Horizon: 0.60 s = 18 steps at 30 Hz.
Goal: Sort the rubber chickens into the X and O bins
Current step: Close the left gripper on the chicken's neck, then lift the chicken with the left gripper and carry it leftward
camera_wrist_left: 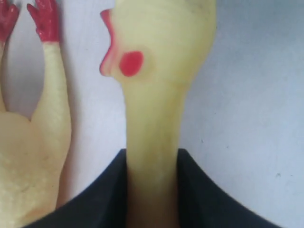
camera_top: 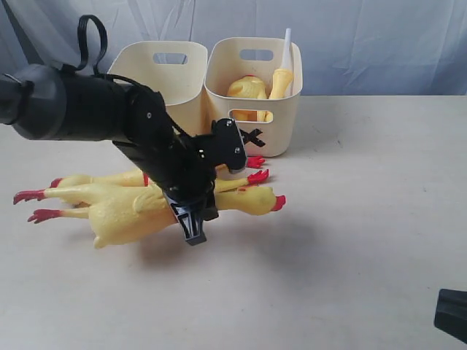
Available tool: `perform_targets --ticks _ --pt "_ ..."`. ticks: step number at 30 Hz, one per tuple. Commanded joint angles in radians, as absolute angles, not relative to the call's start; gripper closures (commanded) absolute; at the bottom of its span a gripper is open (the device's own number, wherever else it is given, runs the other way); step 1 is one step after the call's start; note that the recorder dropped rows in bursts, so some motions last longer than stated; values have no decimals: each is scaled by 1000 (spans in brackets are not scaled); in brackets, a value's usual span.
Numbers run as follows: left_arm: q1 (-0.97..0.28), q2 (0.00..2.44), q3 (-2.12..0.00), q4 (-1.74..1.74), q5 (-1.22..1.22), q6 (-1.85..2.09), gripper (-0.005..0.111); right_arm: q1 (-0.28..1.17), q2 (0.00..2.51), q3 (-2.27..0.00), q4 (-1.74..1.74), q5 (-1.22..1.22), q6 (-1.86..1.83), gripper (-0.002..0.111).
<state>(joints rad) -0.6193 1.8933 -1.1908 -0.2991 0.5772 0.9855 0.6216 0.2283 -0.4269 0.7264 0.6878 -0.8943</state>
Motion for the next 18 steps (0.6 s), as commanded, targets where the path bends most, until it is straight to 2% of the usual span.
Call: perform_targets --ticks 1,7,12,18 --pt "-618 1834 -1189 -283 618 959 107 617 223 -420 730 685 -894 108" --pt "-618 1753 -1189 -148 614 834 107 617 223 -420 730 685 -894 108" --pt "-611 1681 -1189 0 519 678 107 617 223 -420 730 685 -894 108" --pt "-590 1585 -1189 17 437 610 107 617 223 -420 728 685 -893 108"
